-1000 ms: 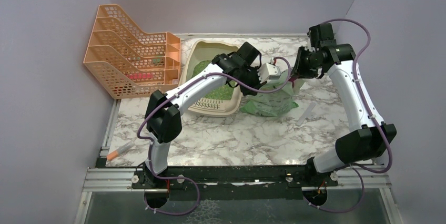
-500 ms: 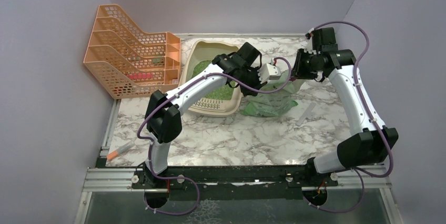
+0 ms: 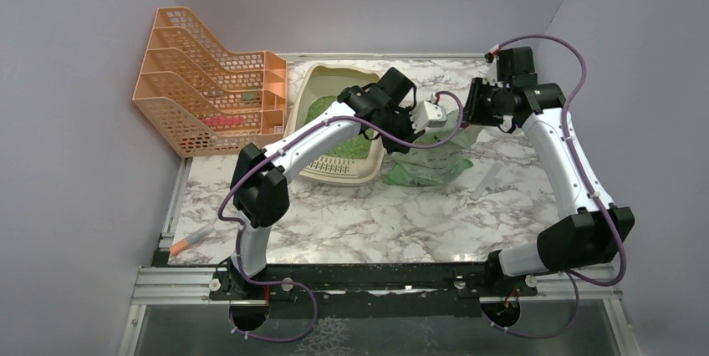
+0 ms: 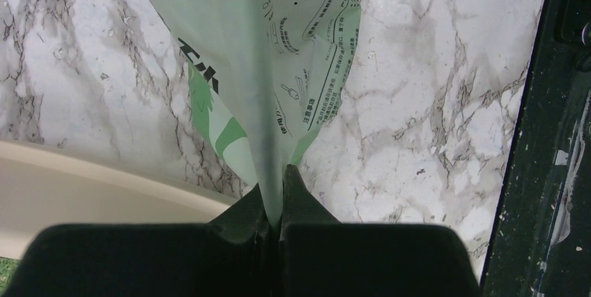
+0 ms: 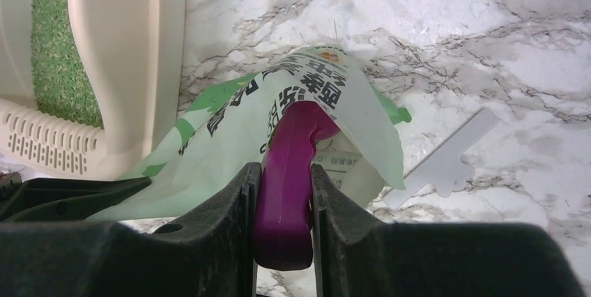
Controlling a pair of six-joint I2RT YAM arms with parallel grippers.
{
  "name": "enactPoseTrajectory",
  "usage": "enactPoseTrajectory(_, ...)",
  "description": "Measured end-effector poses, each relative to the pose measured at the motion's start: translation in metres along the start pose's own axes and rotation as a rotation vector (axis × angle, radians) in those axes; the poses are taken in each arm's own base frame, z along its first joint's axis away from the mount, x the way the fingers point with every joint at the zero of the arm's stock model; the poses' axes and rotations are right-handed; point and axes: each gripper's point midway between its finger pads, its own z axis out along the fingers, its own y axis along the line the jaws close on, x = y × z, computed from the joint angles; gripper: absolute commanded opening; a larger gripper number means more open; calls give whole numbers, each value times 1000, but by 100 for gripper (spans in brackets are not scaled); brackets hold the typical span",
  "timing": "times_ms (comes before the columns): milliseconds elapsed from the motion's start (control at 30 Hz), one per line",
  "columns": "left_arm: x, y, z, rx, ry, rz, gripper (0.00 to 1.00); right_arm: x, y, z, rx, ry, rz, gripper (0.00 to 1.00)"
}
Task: Fill the litter box with clean litter
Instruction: 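Scoop the cat litter from the cat litter bag.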
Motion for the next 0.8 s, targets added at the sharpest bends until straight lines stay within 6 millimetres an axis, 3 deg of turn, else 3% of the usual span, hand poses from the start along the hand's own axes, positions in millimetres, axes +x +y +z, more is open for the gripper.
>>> enactPoseTrajectory(67, 0, 0, 0, 0, 1, -1, 0, -1, 1, 1, -6, -5, -1, 27)
enactPoseTrajectory(200, 1, -1, 0, 2, 3, -2, 0, -2, 2, 3, -14, -13, -2, 7)
enactPoseTrajectory(367, 1, -1, 0, 1, 5, -7, 0, -3, -1, -2, 11, -12, -1, 4)
enactPoseTrajectory(600, -1, 1, -1, -15, 7, -6, 0, -19, -11, -36, 114, -40, -5, 3)
enactPoseTrajectory(800, -7, 6, -5, -47, 1, -8, 0, -18, -16, -35, 133, -42, -39, 2)
